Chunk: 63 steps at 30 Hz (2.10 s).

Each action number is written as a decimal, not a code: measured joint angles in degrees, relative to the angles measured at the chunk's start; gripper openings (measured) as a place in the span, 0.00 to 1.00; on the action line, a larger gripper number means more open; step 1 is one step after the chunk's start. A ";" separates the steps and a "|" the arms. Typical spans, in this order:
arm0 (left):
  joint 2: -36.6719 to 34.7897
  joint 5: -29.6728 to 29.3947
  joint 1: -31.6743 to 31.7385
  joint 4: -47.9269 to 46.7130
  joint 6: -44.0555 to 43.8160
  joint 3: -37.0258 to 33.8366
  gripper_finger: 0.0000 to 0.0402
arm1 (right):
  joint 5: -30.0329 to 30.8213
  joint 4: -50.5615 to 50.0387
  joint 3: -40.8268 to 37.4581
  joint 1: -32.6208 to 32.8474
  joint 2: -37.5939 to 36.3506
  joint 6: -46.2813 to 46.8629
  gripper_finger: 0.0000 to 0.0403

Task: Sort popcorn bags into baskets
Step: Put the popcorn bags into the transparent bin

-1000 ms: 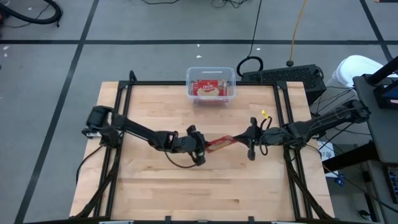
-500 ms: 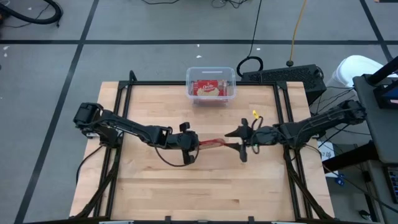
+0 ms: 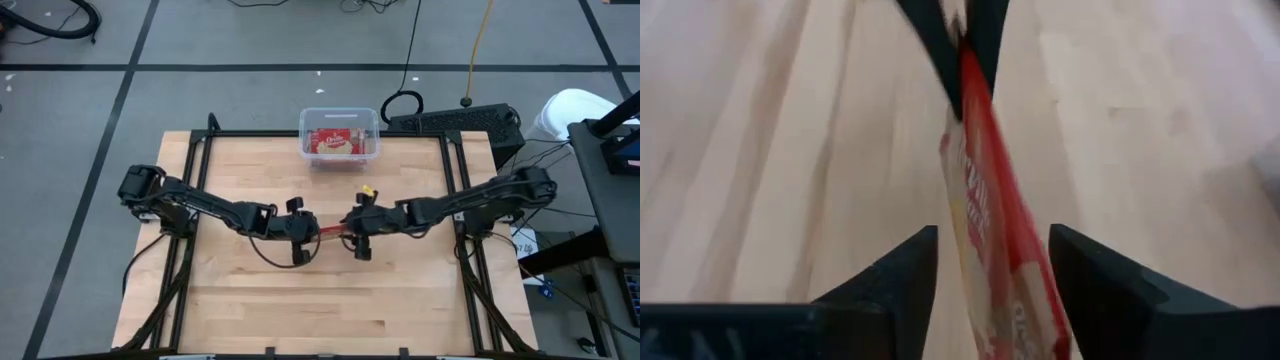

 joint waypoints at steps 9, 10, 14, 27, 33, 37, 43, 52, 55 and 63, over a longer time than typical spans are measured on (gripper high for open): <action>0.00 0.00 -0.19 -1.41 -1.41 0.00 0.12 | -3.71 -0.07 -0.02 -1.05 1.36 -4.06 0.12; 0.00 -0.03 -0.19 -1.40 -1.49 0.00 0.13 | -3.73 0.02 -0.02 -1.09 1.27 -4.74 0.08; 0.00 -3.00 -0.71 -1.71 -2.51 0.00 0.20 | -3.75 -0.01 -0.02 -1.94 0.99 -7.09 0.04; -8.81 -19.63 -6.00 -10.87 -10.64 -0.04 0.57 | -9.83 -6.18 -0.15 -7.72 -5.65 -9.27 0.02; -13.34 -25.68 -9.74 -10.35 -8.82 0.00 0.53 | -9.45 -5.88 -0.07 -11.89 -13.75 -10.39 0.03; -14.51 -28.73 -11.46 -10.70 -8.34 -0.44 0.48 | -9.58 -5.33 -0.07 -16.29 -18.01 -12.85 0.02; -14.43 -28.79 -11.47 -5.29 -10.49 -4.49 0.42 | -18.52 -6.29 1.05 -26.27 -19.99 -14.97 0.02; -14.40 -28.59 -11.47 12.03 -8.43 -11.75 0.39 | -30.01 -5.60 9.62 -37.64 -14.46 -18.12 0.02; -14.40 -28.57 -11.47 14.43 -7.82 -12.48 0.39 | -33.66 -5.57 13.17 -40.40 -11.27 -18.31 0.02; -14.40 -28.53 -11.43 15.20 -7.54 -12.48 0.39 | -43.16 -6.42 19.71 -47.39 -2.30 -21.70 0.02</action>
